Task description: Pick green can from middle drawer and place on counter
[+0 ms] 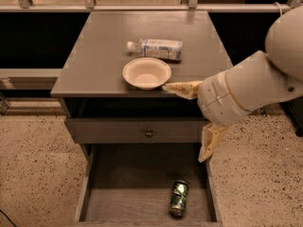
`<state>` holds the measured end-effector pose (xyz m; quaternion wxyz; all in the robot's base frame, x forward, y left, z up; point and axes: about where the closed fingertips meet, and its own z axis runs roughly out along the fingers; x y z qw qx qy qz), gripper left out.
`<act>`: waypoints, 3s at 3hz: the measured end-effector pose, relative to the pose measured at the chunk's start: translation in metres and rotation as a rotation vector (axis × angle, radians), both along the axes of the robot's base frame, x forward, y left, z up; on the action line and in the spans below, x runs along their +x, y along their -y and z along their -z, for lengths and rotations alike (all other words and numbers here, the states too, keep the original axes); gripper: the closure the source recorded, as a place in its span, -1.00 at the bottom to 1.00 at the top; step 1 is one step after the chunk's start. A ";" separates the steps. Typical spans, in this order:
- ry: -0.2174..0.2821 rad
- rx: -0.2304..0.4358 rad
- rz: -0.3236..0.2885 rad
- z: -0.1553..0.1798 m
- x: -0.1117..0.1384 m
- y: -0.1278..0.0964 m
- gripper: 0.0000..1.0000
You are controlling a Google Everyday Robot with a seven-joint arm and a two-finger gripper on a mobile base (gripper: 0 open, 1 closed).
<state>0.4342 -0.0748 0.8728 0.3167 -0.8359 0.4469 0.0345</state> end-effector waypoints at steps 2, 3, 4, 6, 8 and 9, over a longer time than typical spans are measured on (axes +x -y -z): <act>0.038 -0.152 -0.302 0.152 0.005 -0.006 -1.00; 0.043 -0.152 -0.310 0.150 0.005 -0.008 -1.00; -0.022 -0.282 -0.506 0.197 -0.003 -0.015 -1.00; 0.023 -0.447 -0.777 0.240 -0.007 -0.003 -1.00; -0.037 -0.521 -0.761 0.289 -0.014 0.006 -1.00; -0.004 -0.519 -0.710 0.346 -0.023 0.016 -1.00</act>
Offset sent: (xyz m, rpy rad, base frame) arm 0.0087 -0.0076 -0.2155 -0.1734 -0.0608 0.4033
